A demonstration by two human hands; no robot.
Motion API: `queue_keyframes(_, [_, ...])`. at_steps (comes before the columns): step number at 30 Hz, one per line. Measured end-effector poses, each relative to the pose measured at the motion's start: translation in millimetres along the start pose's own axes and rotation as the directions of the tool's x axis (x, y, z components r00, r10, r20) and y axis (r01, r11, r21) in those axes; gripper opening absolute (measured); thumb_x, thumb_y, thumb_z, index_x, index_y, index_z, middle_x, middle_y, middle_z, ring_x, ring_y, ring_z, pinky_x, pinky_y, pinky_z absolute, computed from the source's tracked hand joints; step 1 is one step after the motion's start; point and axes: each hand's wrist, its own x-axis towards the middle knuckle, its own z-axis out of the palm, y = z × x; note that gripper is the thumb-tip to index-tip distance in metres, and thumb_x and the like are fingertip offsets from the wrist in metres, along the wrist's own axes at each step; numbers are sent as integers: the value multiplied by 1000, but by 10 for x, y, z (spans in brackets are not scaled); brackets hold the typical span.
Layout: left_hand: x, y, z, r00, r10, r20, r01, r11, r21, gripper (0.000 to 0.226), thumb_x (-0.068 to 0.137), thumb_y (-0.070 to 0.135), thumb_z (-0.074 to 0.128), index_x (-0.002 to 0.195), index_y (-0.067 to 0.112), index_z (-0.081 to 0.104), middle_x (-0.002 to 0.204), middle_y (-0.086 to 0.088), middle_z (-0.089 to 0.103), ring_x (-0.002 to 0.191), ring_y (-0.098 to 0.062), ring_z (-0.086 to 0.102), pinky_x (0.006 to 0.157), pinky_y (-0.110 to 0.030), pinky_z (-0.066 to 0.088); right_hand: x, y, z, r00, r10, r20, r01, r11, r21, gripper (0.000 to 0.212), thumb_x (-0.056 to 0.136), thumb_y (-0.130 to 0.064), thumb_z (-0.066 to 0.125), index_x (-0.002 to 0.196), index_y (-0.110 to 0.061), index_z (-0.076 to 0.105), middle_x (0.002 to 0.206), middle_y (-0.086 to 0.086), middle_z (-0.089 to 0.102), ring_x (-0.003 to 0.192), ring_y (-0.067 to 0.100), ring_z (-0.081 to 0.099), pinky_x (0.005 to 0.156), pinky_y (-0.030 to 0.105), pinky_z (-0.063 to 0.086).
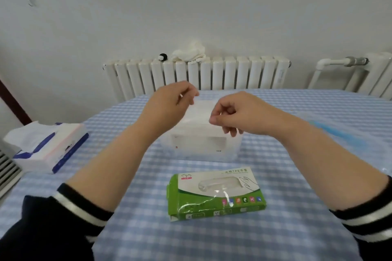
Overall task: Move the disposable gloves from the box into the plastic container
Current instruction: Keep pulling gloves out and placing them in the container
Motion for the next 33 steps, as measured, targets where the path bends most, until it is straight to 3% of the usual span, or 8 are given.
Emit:
queue_keyframes(3, [-488,42,221,996,90,10,-89,992,-89,22,96,42,53,98,24,65,81,14,65,73,-4,58,65,-18,44,-202,226,232,966,22,259,-19,1000,-15,6,86,-23,71,92,-23,69,79,-6,72,73,6,66,68,22,52])
queue_keyframes(6, [-816,37,431,915,-22,402,20,1000,7,60,78,63,63,127,31,52,112,23,54,99,6,50,90,-23,45,-264,491,515,934,49,353,35,973,-227,21,86,-29,71,104,-36,66,107,-18,57,98,2,56,89,25,47])
queue_keyframes(9, [-1018,-5,601,800,-77,595,-16,989,149,90,68,70,69,142,35,31,132,22,37,125,-2,33,102,-24,33,-291,636,683,935,10,354,51,985,-163,30,85,-23,73,111,-36,67,109,-16,50,103,6,52,92,21,42])
queue_keyframes(15, [-1149,-151,734,801,-117,587,-9,978,207,86,66,75,68,137,38,36,125,16,32,120,-6,31,100,-24,29,-344,737,872,979,-70,189,78,996,-34,18,82,-30,75,93,-43,70,104,-17,55,94,0,53,83,16,42])
queue_keyframes(21, [-1183,-197,775,836,-87,542,-5,986,167,70,67,74,68,125,40,46,115,16,38,113,-10,40,105,-29,30,-366,737,1055,957,-290,-1,281,927,-249,21,88,-41,56,85,-29,72,86,-14,61,84,3,54,67,23,46])
queue_keyframes(24, [-1181,-175,768,833,-94,545,-13,982,189,74,69,74,66,131,41,44,120,16,40,117,-10,37,110,-31,25,-377,698,1028,971,-238,-38,233,967,-98,11,92,-29,60,83,-28,67,85,-15,64,86,4,57,74,22,46])
queue_keyframes(29, [-1191,-170,771,812,-117,573,-4,979,205,88,71,77,60,145,41,30,140,19,36,133,-5,29,120,-41,9,-360,723,953,983,-168,78,171,985,-32,4,89,-27,67,90,-31,66,98,-16,62,98,4,55,85,27,46])
queue_keyframes(33, [-1197,-154,763,833,-106,544,53,992,112,100,67,70,72,147,38,22,136,25,35,125,2,29,113,-26,17,-332,794,952,981,-153,121,166,981,-102,14,85,-29,72,99,-32,71,107,-16,59,102,3,51,86,25,44])
